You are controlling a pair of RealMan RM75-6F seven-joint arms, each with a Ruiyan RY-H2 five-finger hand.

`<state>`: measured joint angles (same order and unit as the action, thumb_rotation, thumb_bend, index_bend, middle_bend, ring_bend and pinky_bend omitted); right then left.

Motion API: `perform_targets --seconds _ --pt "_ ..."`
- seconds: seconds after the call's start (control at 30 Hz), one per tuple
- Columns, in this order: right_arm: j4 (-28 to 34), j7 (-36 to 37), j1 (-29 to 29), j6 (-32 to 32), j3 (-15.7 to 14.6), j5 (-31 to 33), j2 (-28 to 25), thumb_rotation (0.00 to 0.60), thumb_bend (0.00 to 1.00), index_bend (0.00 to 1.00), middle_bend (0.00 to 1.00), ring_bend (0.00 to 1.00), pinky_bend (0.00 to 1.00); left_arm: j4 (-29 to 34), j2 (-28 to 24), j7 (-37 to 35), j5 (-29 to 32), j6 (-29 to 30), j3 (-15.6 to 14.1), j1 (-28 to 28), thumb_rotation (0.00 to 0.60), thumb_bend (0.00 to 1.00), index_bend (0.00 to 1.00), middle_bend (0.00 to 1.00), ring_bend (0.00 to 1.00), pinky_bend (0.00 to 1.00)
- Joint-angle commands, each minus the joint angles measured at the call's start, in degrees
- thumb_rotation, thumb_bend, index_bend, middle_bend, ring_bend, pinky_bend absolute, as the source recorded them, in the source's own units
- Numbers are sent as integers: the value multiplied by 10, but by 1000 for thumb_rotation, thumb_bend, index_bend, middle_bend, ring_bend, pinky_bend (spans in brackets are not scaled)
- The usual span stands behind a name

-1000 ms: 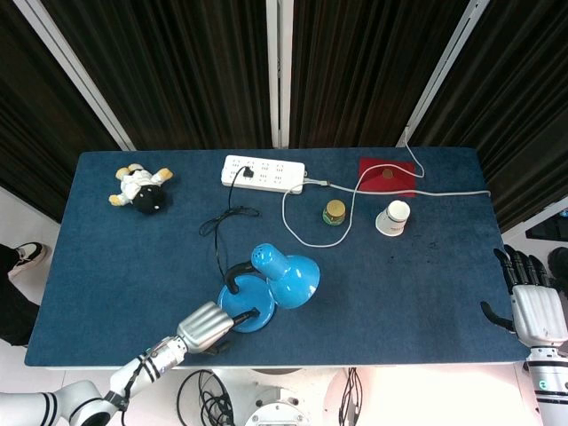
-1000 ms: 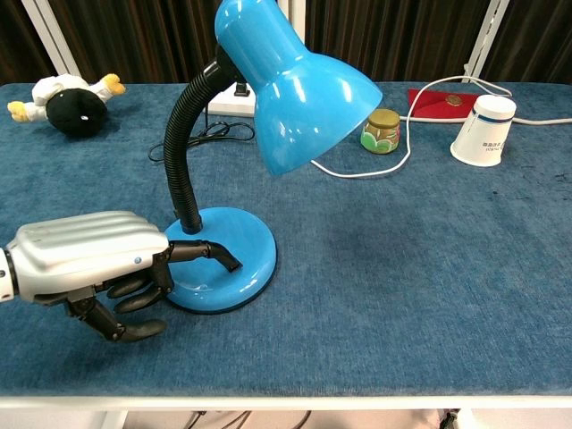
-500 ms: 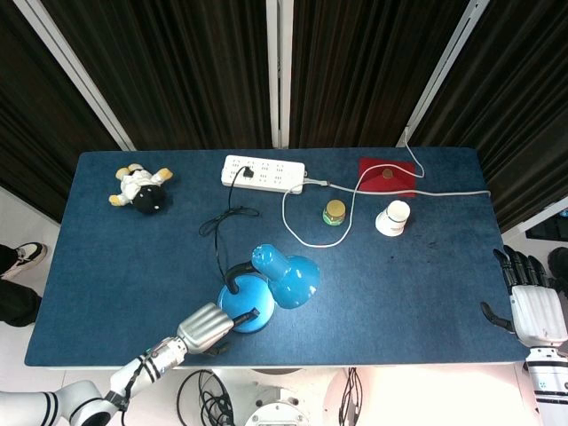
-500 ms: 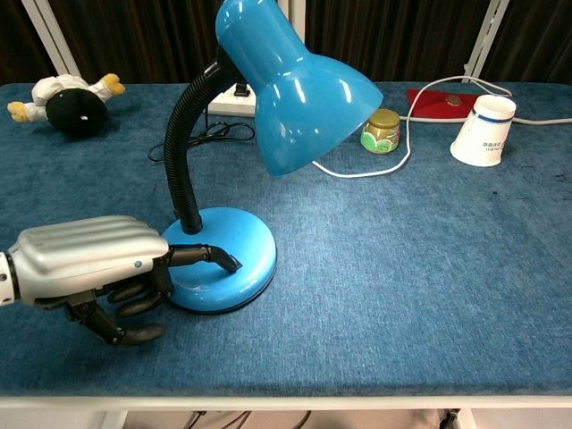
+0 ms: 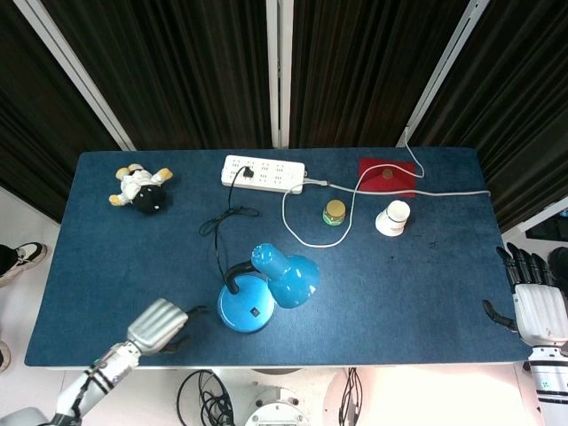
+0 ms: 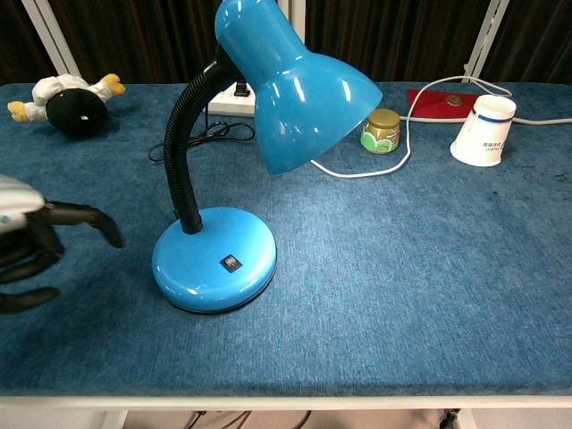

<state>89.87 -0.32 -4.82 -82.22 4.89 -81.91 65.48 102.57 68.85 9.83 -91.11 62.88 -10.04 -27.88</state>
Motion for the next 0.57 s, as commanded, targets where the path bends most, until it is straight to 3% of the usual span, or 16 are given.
perform_targets --seconds 0.03,0.13,0.23,0.3,0.37,0.4,0.43,0.47,0.57 --pt "3 -5 -1 1 -1 -1 2 600 191 0 0 0 0 8 -56 -18 19 85 -8 57 600 377 357 801 762 782" --pt "10 -16 -2 0 -3 -6 3 600 192 0 0 0 0 -28 -64 -14 31 168 20 94 600 334 367 803 762 782" --pt "18 -28 -2 -3 -5 -9 2 600 192 0 0 0 0 -73 -49 20 59 236 59 125 600 159 372 766 723 743" --pt "22 -34 -2 -5 -4 -10 2 600 192 0 0 0 0 -109 -31 50 77 264 80 139 600 76 338 587 523 588" --pt "24 -39 -1 -7 -4 -10 2 600 192 0 0 0 0 -121 -26 70 99 255 83 145 600 29 207 227 164 284" --pt "25 -43 -1 -7 -5 -12 1 600 192 0 0 0 0 -123 -25 67 105 248 86 145 600 15 138 97 53 162" --pt "25 -46 -1 -7 -6 -13 1 600 192 0 0 0 0 -130 -22 60 103 251 90 146 600 5 79 13 0 60" --pt "24 -51 -2 -5 -8 -14 0 600 190 0 0 0 0 -139 -18 56 102 252 92 148 600 2 59 0 0 26" --pt "18 -67 -4 -1 -15 -24 -2 600 181 0 0 0 0 -139 -19 55 118 229 94 149 600 0 48 0 0 0"
